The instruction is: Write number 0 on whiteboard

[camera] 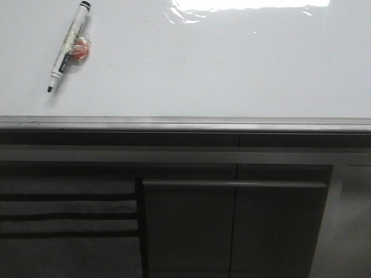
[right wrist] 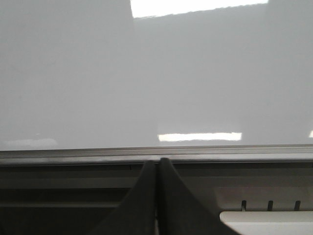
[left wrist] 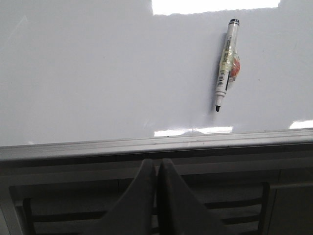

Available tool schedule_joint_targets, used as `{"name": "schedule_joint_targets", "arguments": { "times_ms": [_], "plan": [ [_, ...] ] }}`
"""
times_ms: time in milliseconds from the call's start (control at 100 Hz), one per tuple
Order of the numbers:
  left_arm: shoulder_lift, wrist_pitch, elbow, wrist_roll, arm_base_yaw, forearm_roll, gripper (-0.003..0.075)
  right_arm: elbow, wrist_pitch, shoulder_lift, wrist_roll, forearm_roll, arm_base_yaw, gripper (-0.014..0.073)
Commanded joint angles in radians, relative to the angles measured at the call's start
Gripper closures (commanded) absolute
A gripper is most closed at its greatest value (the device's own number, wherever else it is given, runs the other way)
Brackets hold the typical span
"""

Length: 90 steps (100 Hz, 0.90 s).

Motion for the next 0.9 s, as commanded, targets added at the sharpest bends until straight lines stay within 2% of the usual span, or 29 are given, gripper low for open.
{"name": "schedule_joint_targets", "arguments": {
  "times_ms": [0, 690, 890],
  "plan": [
    [-0.023, -0.081, 0.024, -0.003, 0.002, -0.005, 0.0741, 0.012, -0.084, -0.021, -0.007, -0.009, -0.007, 0.066],
    [-0.023, -0.086, 0.024, -0.003, 0.002, -0.005, 0.0741, 0.012, -0.086, -0.021, -0.007, -0.009, -0.007, 0.066],
    [-0.023, -0.181, 0.014, -0.003, 0.002, -0.076, 0.074, 0.001, -0.109, -0.021, -0.007, 0.006, -0.007, 0.066]
  ]
}}
